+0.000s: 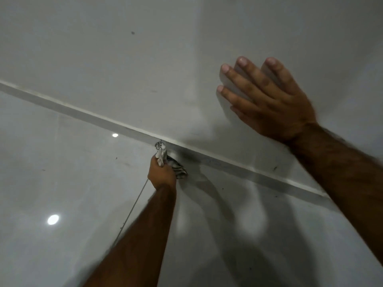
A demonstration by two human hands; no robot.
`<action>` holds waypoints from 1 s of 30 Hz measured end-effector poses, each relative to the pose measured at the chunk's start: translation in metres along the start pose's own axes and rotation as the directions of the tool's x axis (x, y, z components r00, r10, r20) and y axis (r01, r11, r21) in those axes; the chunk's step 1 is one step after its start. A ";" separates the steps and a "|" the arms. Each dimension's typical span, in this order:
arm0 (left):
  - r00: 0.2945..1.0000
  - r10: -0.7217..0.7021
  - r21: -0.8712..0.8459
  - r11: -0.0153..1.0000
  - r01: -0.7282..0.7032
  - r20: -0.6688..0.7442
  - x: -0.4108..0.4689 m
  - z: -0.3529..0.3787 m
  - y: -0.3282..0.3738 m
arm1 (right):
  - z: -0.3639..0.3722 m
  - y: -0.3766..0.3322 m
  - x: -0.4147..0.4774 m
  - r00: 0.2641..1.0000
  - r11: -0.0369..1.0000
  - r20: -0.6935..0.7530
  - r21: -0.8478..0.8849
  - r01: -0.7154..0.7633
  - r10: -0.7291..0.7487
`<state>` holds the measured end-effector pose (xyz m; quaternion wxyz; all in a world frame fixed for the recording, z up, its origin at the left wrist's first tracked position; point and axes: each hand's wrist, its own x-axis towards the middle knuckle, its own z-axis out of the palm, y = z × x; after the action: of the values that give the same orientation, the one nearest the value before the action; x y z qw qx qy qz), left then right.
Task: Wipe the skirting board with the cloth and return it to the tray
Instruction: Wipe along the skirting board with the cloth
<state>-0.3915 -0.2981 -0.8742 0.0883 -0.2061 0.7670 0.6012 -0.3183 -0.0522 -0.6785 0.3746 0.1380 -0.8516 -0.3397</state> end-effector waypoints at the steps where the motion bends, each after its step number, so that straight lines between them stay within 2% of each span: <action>1: 1.000 0.003 -0.006 1.000 -0.003 -0.006 0.005 0.004 0.002 | 0.002 -0.002 0.000 1.000 1.000 -0.008 -0.004 -0.006 0.006; 4: 0.999 -0.005 -0.032 0.999 0.007 0.053 0.023 0.026 -0.001 | 0.003 -0.003 0.001 1.000 1.000 -0.028 -0.021 -0.007 0.007; 7: 0.989 -0.081 -0.133 0.986 0.097 0.121 0.023 0.054 -0.005 | 0.004 -0.005 0.002 0.996 1.000 -0.081 -0.014 -0.025 0.023; 10: 0.956 -0.111 -0.203 0.964 0.170 0.270 -0.004 0.072 -0.020 | 0.005 -0.007 0.003 0.996 0.999 -0.080 -0.006 -0.034 0.033; 12: 0.879 -0.129 -0.249 0.931 0.266 0.459 -0.025 0.077 -0.039 | 0.006 -0.008 0.002 0.997 0.999 -0.070 -0.012 -0.035 0.034; 14: 0.803 -0.128 -0.176 0.944 0.279 0.583 -0.038 0.075 -0.056 | 0.006 -0.007 0.001 0.998 0.999 -0.058 -0.017 -0.037 0.036; 16: 0.825 -0.119 -0.249 0.921 0.299 0.553 -0.036 0.068 -0.048 | 0.005 -0.006 0.001 0.998 0.999 -0.053 -0.008 -0.041 0.040; 19: 0.956 -0.132 -0.406 0.883 0.234 0.263 0.020 0.055 -0.031 | 0.005 -0.007 0.001 0.998 0.999 -0.050 0.001 -0.040 0.040; 21: 0.977 -0.129 -0.477 0.857 0.195 0.167 0.066 0.046 -0.022 | 0.006 -0.007 0.002 0.998 0.999 -0.049 -0.009 -0.031 0.031; 26: 0.979 -0.147 -0.517 0.833 0.198 0.139 0.064 0.044 -0.011 | 0.008 -0.010 0.002 0.996 0.998 -0.084 -0.039 -0.046 0.043; 28: 0.976 -0.114 -0.417 0.890 0.182 0.183 0.042 0.059 -0.024 | 0.008 -0.009 0.002 0.996 0.998 -0.075 -0.032 -0.049 0.046; 30: 0.952 -0.045 -0.268 0.955 0.130 0.301 0.016 0.073 -0.041 | 0.008 -0.010 0.004 0.995 0.998 -0.079 -0.012 -0.062 0.061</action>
<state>-0.3971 -0.2394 -0.9361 0.1968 -0.1600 0.6410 0.7244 -0.3269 -0.0580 -0.6872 0.4193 0.1224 -0.8374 -0.3286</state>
